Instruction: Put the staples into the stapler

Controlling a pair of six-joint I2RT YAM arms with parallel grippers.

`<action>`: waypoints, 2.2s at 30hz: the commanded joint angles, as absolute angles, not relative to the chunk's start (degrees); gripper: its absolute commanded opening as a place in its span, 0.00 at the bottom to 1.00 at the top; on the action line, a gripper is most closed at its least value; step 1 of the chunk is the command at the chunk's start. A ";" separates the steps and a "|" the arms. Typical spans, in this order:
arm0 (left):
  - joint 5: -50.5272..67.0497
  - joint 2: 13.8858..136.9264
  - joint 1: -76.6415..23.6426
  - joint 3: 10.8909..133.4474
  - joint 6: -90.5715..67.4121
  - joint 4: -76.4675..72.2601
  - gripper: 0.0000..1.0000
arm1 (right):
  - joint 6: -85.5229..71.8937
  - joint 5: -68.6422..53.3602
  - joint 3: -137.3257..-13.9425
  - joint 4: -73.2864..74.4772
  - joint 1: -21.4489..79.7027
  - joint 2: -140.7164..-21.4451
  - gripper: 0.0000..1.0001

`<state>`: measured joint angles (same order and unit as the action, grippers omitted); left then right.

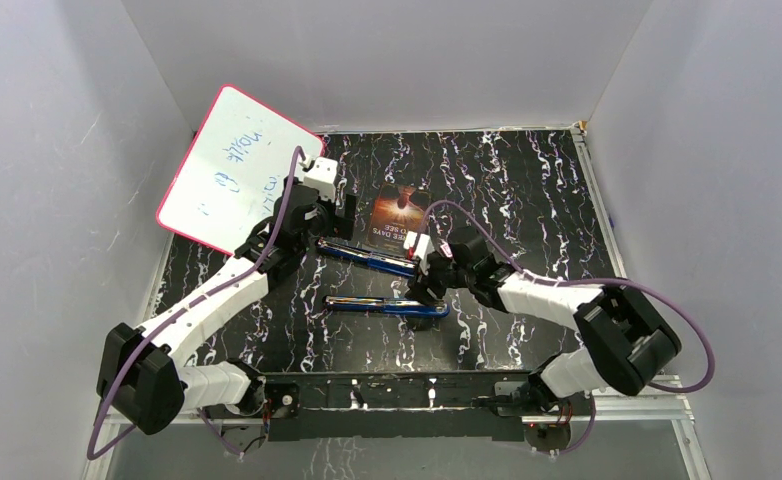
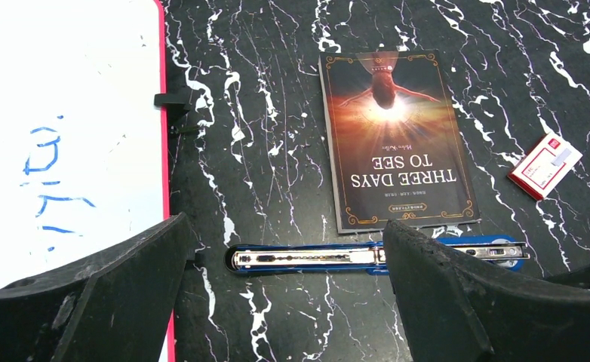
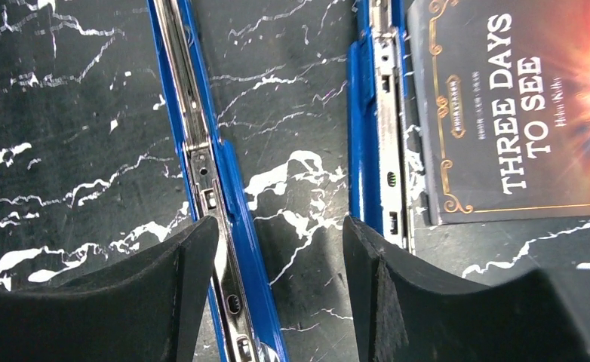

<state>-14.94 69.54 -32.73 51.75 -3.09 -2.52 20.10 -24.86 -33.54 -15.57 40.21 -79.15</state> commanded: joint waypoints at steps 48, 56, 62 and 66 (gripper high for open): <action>-14.64 68.03 -32.33 56.16 -2.15 -0.55 0.98 | 11.78 -6.37 -47.15 -20.50 53.41 -95.01 0.33; -15.04 67.68 -32.26 56.51 -2.04 -0.49 0.98 | 10.89 -9.45 -43.79 -23.99 53.30 -88.16 0.64; -14.94 69.55 -32.33 57.88 -2.33 -1.13 0.98 | -0.83 -3.85 -38.28 -24.92 47.77 -76.61 0.67; -13.92 74.14 -32.27 61.18 -1.82 -0.90 0.98 | -13.16 -0.93 -36.54 -19.46 36.36 -71.39 0.68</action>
